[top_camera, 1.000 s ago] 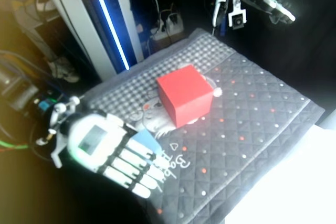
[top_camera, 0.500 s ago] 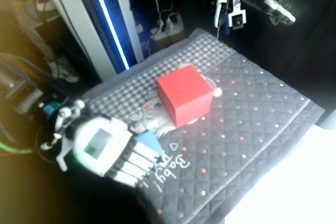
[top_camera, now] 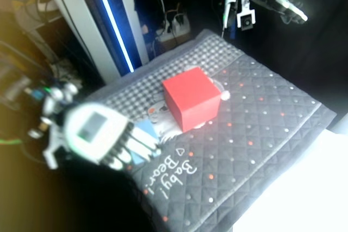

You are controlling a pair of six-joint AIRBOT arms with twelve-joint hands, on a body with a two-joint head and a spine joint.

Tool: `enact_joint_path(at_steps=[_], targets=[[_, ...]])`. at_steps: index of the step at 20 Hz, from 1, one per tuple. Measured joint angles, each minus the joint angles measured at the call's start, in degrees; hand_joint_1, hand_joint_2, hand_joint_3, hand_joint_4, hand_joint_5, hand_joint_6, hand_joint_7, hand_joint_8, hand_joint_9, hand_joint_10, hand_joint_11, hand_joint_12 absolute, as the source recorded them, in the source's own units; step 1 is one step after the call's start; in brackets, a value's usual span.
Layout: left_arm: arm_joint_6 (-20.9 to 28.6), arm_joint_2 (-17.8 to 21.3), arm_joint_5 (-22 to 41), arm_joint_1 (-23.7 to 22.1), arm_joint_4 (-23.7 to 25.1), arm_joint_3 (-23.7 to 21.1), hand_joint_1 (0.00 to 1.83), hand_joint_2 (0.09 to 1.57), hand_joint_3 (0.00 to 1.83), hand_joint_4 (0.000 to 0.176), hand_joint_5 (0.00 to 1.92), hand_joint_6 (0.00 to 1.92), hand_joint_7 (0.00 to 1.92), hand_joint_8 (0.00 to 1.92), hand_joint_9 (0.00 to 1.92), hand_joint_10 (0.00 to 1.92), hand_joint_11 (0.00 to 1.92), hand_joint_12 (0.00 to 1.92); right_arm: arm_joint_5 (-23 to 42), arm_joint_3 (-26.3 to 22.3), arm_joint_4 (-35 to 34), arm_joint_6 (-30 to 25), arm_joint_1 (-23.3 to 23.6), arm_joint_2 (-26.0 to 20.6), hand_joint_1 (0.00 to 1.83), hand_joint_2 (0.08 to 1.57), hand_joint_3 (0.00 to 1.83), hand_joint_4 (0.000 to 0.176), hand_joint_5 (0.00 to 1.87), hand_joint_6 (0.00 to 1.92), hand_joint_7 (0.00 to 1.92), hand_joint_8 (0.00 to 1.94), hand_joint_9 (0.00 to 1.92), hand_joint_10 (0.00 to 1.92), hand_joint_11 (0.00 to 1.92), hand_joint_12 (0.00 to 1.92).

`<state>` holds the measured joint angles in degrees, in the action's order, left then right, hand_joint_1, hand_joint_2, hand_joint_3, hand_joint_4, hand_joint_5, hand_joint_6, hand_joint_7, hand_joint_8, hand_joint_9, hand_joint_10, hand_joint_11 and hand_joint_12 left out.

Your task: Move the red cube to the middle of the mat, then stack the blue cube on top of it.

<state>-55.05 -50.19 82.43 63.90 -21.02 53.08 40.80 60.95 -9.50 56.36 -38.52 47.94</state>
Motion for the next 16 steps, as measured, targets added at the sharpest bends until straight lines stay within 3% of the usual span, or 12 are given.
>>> enact_joint_path(at_steps=[1,3,5,6,7,8,10,11,12,13,14,16], targets=[[-0.02,0.0,-0.13,0.02,-0.24,0.0,0.69,1.03,0.0,0.113,0.0,0.0,0.0,0.0,0.0,0.0,0.02,0.01,0.98,-1.05,1.88,0.04,1.25,-1.11,1.52,1.31,0.0,0.0,1.0,1.92,1.2,1.94,1.33,1.92,1.43,1.92],[0.0,0.0,0.0,0.02,-0.35,0.0,0.73,1.03,0.0,0.095,0.01,0.0,0.0,0.0,0.0,0.0,0.05,0.03,2.58,-2.16,5.01,-0.11,3.72,-1.64,1.51,1.32,0.0,0.0,0.92,1.92,1.2,1.94,1.35,1.92,1.45,1.92],[0.0,0.0,0.02,0.02,-0.09,0.0,0.75,1.02,0.0,0.082,0.01,0.0,0.0,0.0,0.0,0.0,0.02,0.02,4.57,-2.45,9.77,-4.04,6.91,-1.79,1.53,1.32,0.0,0.0,0.91,1.92,1.22,1.94,1.39,1.92,1.51,1.92],[0.0,0.0,0.04,0.02,-0.39,0.02,0.76,1.02,0.0,0.075,0.01,0.0,0.0,0.0,0.0,0.0,0.02,0.02,6.05,-2.47,11.82,-5.84,7.89,-1.79,1.48,1.37,0.0,0.0,1.03,1.92,1.28,1.94,1.45,1.92,1.59,1.92],[-0.02,0.0,0.04,0.02,-0.68,0.02,0.75,1.02,0.0,0.075,0.02,0.01,0.0,0.0,0.0,0.0,0.02,0.03,7.26,-2.47,12.9,-6.69,8.22,-1.79,1.06,1.48,0.0,0.0,0.6,1.85,1.26,1.94,1.4,1.92,1.53,1.92],[-0.02,0.0,0.04,0.04,-0.7,0.09,0.74,1.02,0.0,0.069,0.02,0.0,0.0,0.0,0.0,0.0,0.02,0.03,8.61,-2.62,14.12,-6.86,8.79,-1.81,1.12,1.45,0.0,0.0,0.6,1.52,0.73,1.94,1.32,1.92,1.43,1.92],[-0.02,-0.02,0.04,0.04,-0.72,0.13,0.73,1.03,0.0,0.083,0.0,0.0,0.0,0.0,0.0,0.0,0.01,0.17,9.33,-2.95,15.91,-6.86,10.64,-1.68,1.15,1.42,0.0,0.0,0.67,1.33,0.59,1.94,1.27,1.92,1.41,1.92],[0.0,-0.09,0.02,0.02,-0.7,0.13,0.74,1.03,0.0,0.088,0.0,0.0,0.0,0.0,0.0,0.0,0.0,0.2,10.05,-2.95,17.03,-6.93,12.26,-0.96,1.09,1.37,0.0,0.0,0.7,1.45,1.01,1.94,1.29,1.92,1.43,1.92],[0.0,-0.33,0.09,0.02,-0.72,0.15,0.71,1.04,0.0,0.082,0.0,0.0,0.0,0.0,0.0,0.0,0.0,0.27,11.28,-2.86,18.86,-7.08,14.1,0.35,1.35,1.33,0.0,0.0,0.98,1.86,1.23,1.94,1.37,1.92,1.47,1.92],[-0.02,-0.33,-0.02,0.04,-0.68,0.17,0.71,1.04,0.0,0.082,0.0,0.0,0.0,0.0,0.0,0.0,0.0,0.27,11.61,-2.75,19.96,-7.54,14.53,0.98,1.35,1.33,0.0,0.0,0.98,1.86,1.23,1.94,1.37,1.92,1.47,1.92],[0.02,-0.33,0.0,0.15,-0.66,0.26,0.71,1.04,0.0,0.076,0.01,0.0,0.0,0.0,0.0,0.0,0.0,0.27,11.82,-2.58,21.14,-8.35,15.02,1.77,1.49,1.3,0.0,0.0,1.08,1.91,1.26,1.94,1.38,1.92,1.46,1.92],[-0.02,-0.35,0.09,0.26,-1.46,0.48,0.69,1.05,0.01,0.08,0.01,0.0,0.0,0.0,0.0,0.0,0.0,0.28,11.5,-1.36,23.82,-10.86,15.47,4.5,1.5,1.33,0.0,0.0,1.03,1.92,1.22,1.94,1.33,1.92,1.4,1.92]])
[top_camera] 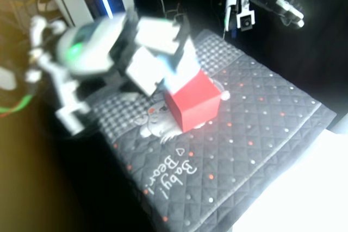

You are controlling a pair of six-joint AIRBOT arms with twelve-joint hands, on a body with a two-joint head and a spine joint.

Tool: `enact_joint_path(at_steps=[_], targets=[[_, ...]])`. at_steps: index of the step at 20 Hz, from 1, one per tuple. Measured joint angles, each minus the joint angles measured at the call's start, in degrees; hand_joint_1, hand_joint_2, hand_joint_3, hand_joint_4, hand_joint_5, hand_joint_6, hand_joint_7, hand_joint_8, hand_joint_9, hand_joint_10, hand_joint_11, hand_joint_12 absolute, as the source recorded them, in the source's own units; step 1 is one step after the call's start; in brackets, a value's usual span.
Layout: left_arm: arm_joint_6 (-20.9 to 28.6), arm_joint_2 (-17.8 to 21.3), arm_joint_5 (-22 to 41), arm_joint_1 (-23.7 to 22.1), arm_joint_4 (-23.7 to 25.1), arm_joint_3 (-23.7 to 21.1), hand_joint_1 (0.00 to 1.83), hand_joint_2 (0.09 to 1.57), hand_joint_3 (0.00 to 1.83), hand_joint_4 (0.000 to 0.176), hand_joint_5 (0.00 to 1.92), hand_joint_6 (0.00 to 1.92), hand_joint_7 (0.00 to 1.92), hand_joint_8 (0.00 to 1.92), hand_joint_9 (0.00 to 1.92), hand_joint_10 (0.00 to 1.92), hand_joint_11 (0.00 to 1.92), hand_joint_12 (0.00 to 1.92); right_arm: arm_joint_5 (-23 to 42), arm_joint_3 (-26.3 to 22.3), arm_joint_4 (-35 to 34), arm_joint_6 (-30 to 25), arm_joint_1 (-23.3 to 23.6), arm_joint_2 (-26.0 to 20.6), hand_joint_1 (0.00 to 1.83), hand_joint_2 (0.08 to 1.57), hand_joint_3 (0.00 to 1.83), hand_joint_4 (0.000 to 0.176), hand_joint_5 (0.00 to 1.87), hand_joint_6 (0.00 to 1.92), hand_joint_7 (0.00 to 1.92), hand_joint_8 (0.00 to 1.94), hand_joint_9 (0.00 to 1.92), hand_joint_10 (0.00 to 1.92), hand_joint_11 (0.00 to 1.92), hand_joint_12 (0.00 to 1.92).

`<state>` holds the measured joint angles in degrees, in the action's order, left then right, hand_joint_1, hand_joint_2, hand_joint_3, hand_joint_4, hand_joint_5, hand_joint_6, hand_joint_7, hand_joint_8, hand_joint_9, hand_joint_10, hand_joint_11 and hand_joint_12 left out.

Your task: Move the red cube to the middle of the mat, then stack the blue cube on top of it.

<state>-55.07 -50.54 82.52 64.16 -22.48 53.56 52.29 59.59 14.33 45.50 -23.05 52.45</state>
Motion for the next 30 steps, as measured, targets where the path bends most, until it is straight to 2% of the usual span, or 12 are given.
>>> enact_joint_path(at_steps=[1,2,3,6,8,9,12,15,21,23,28,30], targets=[[0.0,-0.02,-0.04,0.0,-0.17,0.0,0.7,1.06,0.01,0.077,0.01,0.0,0.0,0.0,0.0,0.0,0.0,0.28,-0.83,0.7,0.26,-0.5,0.0,1.11,1.14,1.47,0.0,0.0,0.58,1.75,0.7,1.94,1.28,1.92,1.36,1.92],[0.0,-0.02,-0.02,0.0,-0.17,0.0,0.7,1.06,0.01,0.076,0.0,0.0,0.0,0.0,0.0,0.0,0.0,0.28,-1.46,1.16,0.35,-0.57,0.0,1.77,0.96,1.54,0.0,0.0,0.46,1.88,1.05,1.94,1.31,1.92,1.4,1.92],[0.0,-0.02,-0.02,0.0,-0.17,0.0,0.7,1.06,0.0,0.075,0.0,0.0,0.0,0.0,0.0,0.0,0.0,0.18,-3.23,2.34,0.63,-1.77,0.0,3.34,1.3,1.4,0.0,0.0,0.89,1.91,1.18,1.94,1.31,1.92,1.41,1.92],[0.02,-0.02,0.07,0.17,-0.33,0.0,0.69,1.07,0.0,0.083,0.0,0.0,0.0,0.0,0.0,0.0,0.0,0.02,-8.52,4.26,4.61,-6.36,0.0,5.9,1.03,1.44,0.0,0.0,0.58,1.7,0.94,1.94,1.06,1.92,1.22,1.92],[0.0,-0.02,0.09,0.37,-0.79,0.0,0.68,1.07,0.0,0.117,0.0,0.0,0.0,0.0,0.0,0.0,0.0,0.02,-11.63,4.24,6.4,-6.67,0.0,6.4,0.91,1.41,0.0,0.0,0.52,1.68,0.19,1.7,0.31,1.92,0.51,1.92],[0.02,-0.02,0.04,0.37,-1.07,0.0,0.68,1.07,0.0,0.123,0.0,0.0,0.0,0.0,0.0,0.0,0.0,0.01,-12.31,4.24,6.49,-7.08,0.0,6.38,0.8,1.35,0.0,0.0,0.13,1.43,0.04,1.37,0.16,1.81,0.31,1.92],[0.07,-0.02,0.28,0.44,-1.18,0.0,0.72,1.09,0.01,0.087,0.0,0.0,0.0,0.0,0.0,0.0,0.0,0.0,-14.01,4.37,6.56,-6.8,0.04,6.32,0.46,1.33,0.0,0.0,0.0,0.14,0.15,0.32,0.0,1.09,0.01,1.77],[0.17,-0.09,0.42,0.48,-1.31,0.0,0.68,1.08,0.0,0.127,0.0,0.0,0.0,0.0,0.0,0.0,0.0,0.0,-14.93,4.37,6.58,-7.13,0.04,6.27,0.42,1.25,0.0,0.0,0.0,0.01,0.01,0.02,0.0,0.23,0.0,0.99],[0.2,-0.09,0.57,0.61,-1.4,0.0,0.68,1.07,0.0,0.146,0.0,0.0,0.0,0.0,0.0,0.0,0.0,0.0,-14.93,4.07,6.73,-7.13,0.04,6.21,0.54,1.12,0.0,0.0,0.0,0.0,0.0,0.0,0.0,0.08,0.0,1.11],[0.22,-0.09,1.07,0.85,-1.31,0.0,0.68,1.08,0.0,0.139,0.01,0.0,0.0,0.0,0.0,0.0,0.0,0.0,-14.88,3.26,7.04,-7.13,0.04,5.4,0.55,1.17,0.0,0.0,0.0,0.0,0.0,0.0,0.0,0.04,0.0,0.82],[0.26,-0.07,1.42,1.33,-1.88,-0.04,0.7,1.06,0.0,0.138,0.01,0.0,0.0,0.0,0.0,0.0,0.0,0.0,-13.75,1.33,6.91,-7.17,0.04,0.92,0.5,1.17,0.0,0.0,0.0,0.0,0.0,0.0,0.0,0.29,0.0,1.88],[0.42,-0.07,2.1,2.27,-1.77,-0.31,0.72,1.06,0.0,0.151,0.0,0.0,0.0,0.0,0.0,0.0,0.0,0.0,-12.22,-0.2,6.67,-7.13,-0.09,-2.32,0.51,1.15,0.0,0.005,0.0,0.0,0.0,0.0,0.0,0.29,0.0,1.78]])
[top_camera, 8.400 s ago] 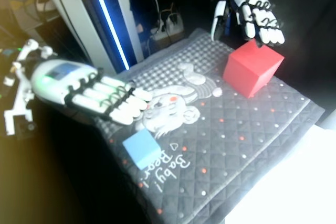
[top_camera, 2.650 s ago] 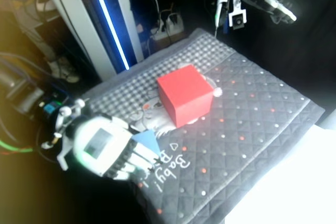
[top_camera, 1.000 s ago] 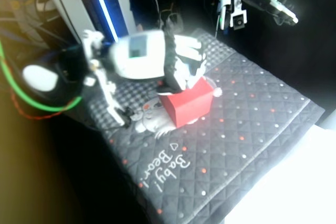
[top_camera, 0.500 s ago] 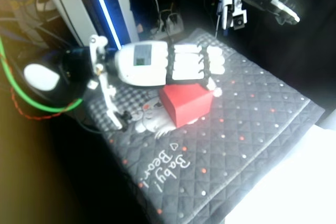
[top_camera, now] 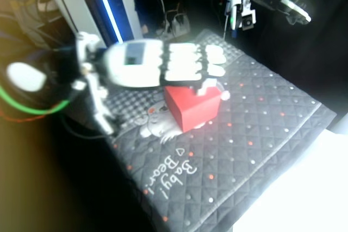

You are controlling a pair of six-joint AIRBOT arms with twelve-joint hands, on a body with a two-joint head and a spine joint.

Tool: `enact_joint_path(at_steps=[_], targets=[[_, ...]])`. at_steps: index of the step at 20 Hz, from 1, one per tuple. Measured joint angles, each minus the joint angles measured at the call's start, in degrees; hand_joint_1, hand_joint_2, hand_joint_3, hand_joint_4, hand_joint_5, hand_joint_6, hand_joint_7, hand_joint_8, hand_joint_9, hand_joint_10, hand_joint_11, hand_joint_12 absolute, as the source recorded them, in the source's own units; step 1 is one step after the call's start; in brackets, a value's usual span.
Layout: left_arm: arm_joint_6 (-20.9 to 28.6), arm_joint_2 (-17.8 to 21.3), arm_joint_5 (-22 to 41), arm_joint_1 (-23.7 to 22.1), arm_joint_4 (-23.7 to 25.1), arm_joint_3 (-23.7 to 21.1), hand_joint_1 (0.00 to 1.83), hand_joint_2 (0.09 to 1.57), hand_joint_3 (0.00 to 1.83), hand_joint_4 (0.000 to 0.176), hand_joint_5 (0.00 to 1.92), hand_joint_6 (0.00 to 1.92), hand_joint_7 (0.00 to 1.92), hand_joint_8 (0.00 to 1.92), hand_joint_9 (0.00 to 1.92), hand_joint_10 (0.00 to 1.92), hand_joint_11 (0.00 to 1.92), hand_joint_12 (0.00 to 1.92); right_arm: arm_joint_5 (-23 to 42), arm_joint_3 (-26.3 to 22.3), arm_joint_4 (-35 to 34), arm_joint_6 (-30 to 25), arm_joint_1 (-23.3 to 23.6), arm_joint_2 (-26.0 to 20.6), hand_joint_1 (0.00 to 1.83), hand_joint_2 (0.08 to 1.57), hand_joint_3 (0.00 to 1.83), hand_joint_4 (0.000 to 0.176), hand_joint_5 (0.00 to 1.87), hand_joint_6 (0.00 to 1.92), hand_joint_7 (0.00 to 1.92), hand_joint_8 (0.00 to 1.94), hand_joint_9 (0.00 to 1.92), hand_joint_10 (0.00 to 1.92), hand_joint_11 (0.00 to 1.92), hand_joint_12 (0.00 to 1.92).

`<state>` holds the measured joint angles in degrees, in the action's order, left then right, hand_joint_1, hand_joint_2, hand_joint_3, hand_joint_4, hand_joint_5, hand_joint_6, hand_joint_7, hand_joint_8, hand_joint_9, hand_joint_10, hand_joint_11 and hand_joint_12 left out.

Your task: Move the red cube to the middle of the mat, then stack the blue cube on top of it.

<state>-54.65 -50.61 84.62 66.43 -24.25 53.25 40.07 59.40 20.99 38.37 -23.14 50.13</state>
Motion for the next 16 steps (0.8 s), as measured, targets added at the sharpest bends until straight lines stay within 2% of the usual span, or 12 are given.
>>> enact_joint_path(at_steps=[1,2,3,4,6,8,9,10,12,13,14,16], targets=[[0.04,0.0,0.28,0.28,-0.44,-0.24,0.72,1.06,0.0,0.143,0.0,0.0,0.0,0.0,0.0,0.0,0.0,0.0,0.9,-1.07,-1.09,0.85,-0.09,-1.86,0.4,1.2,0.01,0.0,0.0,0.0,0.0,0.0,0.0,0.17,0.0,1.6],[0.04,0.0,0.28,0.28,-0.46,-0.24,0.69,1.06,0.0,0.139,0.0,0.0,0.0,0.0,0.0,0.0,0.0,0.0,2.08,-2.14,-2.56,2.36,-0.7,-3.34,0.36,1.21,0.01,0.0,0.0,0.0,0.0,0.0,0.0,0.03,0.0,1.03],[0.02,0.0,0.81,0.28,-0.48,-0.24,0.64,1.06,0.0,0.145,0.0,0.0,0.0,0.0,0.0,0.0,0.0,0.0,4.02,-4.46,-4.11,4.85,-1.75,-6.54,0.38,1.19,0.0,0.016,0.0,0.0,0.0,0.0,0.0,0.01,0.0,0.51],[0.02,0.0,1.14,0.28,-0.68,-0.24,0.66,1.06,0.0,0.138,0.0,0.0,0.0,0.0,0.0,0.0,0.0,0.0,6.08,-5.84,-4.61,6.47,-2.86,-8.55,0.46,1.19,0.0,0.01,0.0,0.0,0.0,0.0,0.0,0.0,0.0,0.02],[0.11,0.07,1.92,0.31,-0.09,-0.55,0.69,1.06,0.0,0.137,0.0,0.0,0.0,0.0,0.0,0.0,0.0,0.0,9.44,-8.52,-8.57,11.32,-5.64,-11.96,0.46,1.2,0.01,0.008,0.0,0.0,0.0,0.0,0.0,0.0,0.0,0.0],[0.13,0.33,2.95,0.92,0.22,-0.72,0.6,1.07,0.0,0.132,0.0,0.0,0.0,0.0,0.0,0.0,0.0,0.0,12.15,-9.31,-10.86,11.56,-8.04,-13.92,0.42,1.22,0.02,0.016,0.0,0.0,0.0,0.0,0.0,0.0,0.0,0.0],[0.11,0.81,3.26,1.05,-0.35,-1.2,0.59,1.07,0.0,0.163,0.0,0.0,0.0,0.0,0.0,0.0,0.0,0.0,13.66,-9.92,-13.31,12.92,-9.7,-15.04,0.45,1.23,0.02,0.045,0.0,0.0,0.0,0.0,0.0,0.0,0.0,0.0],[0.09,1.18,4.68,1.07,-0.46,-1.2,0.59,1.06,0.0,0.172,0.0,0.0,0.0,0.0,0.0,0.0,0.0,0.0,15.32,-12.04,-17.92,18.49,-12.11,-17.03,0.51,1.25,0.02,0.065,0.0,0.0,0.0,0.0,0.0,0.0,0.0,0.0],[0.07,1.84,6.38,1.11,-0.44,-1.2,0.56,1.11,0.02,0.176,0.0,0.0,0.0,0.0,0.0,0.0,0.0,0.0,18.03,-13.75,-20.5,22.08,-14.29,-18.73,0.49,1.27,0.03,0.069,0.0,0.0,0.0,0.0,0.0,0.0,0.0,0.0],[0.02,1.92,7.06,1.11,-0.31,-1.2,0.53,1.14,0.03,0.176,0.0,0.0,0.0,0.0,0.0,0.0,0.0,0.0,19.63,-14.56,-21.57,23.5,-15.32,-19.58,0.54,1.23,0.01,0.081,0.0,0.0,0.0,0.0,0.0,0.0,0.0,0.0],[-0.31,1.99,7.3,1.11,-0.09,-1.2,0.51,1.17,0.04,0.168,0.0,0.0,0.0,0.0,0.0,0.0,0.0,0.0,21.29,-15.3,-22.58,24.94,-16.61,-20.39,0.55,1.22,0.0,0.072,0.0,0.0,0.0,0.0,0.0,0.0,0.0,0.0],[-0.9,2.45,7.28,1.11,0.72,-1.38,0.49,1.16,0.03,0.174,0.0,0.0,0.0,0.0,0.0,0.0,0.0,0.0,23.67,-16.09,-23.85,25.75,-17.75,-21.22,0.56,1.2,0.0,0.059,0.0,0.0,0.0,0.0,0.0,0.0,0.0,0.0]])
